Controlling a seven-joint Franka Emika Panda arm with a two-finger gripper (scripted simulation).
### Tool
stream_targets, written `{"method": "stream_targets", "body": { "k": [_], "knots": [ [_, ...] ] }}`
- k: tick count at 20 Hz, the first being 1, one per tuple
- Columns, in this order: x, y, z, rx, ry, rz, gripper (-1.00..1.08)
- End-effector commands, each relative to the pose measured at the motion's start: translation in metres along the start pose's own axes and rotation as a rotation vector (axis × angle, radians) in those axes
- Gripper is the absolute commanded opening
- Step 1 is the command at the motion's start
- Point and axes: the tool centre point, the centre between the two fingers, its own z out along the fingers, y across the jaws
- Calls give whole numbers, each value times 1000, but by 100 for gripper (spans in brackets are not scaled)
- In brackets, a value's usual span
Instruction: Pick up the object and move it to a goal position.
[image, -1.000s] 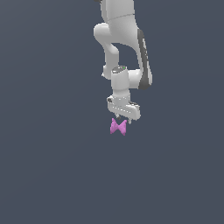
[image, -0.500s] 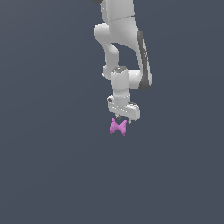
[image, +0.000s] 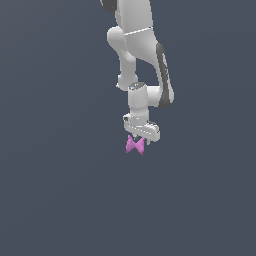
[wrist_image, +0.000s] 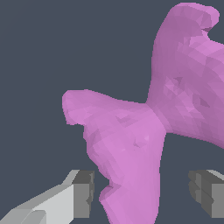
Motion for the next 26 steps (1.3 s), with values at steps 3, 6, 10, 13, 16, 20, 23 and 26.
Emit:
{"method": "stream_targets", "body": {
  "k": [3,6,10,13,16,20,23,26],
  "knots": [
    [1,-1,3,0,1,0,68],
    [1,-1,3,0,1,0,-100],
    [1,-1,3,0,1,0,-100],
    [1,-1,3,0,1,0,-100],
    [0,-3,2,3,1,-3,-100],
    [2,-7,-4,4,0,-2,-100],
    [4,-13,-12,5,0,-1,-100],
    [7,-21,-23,6,0,0,-100]
  ]
}}
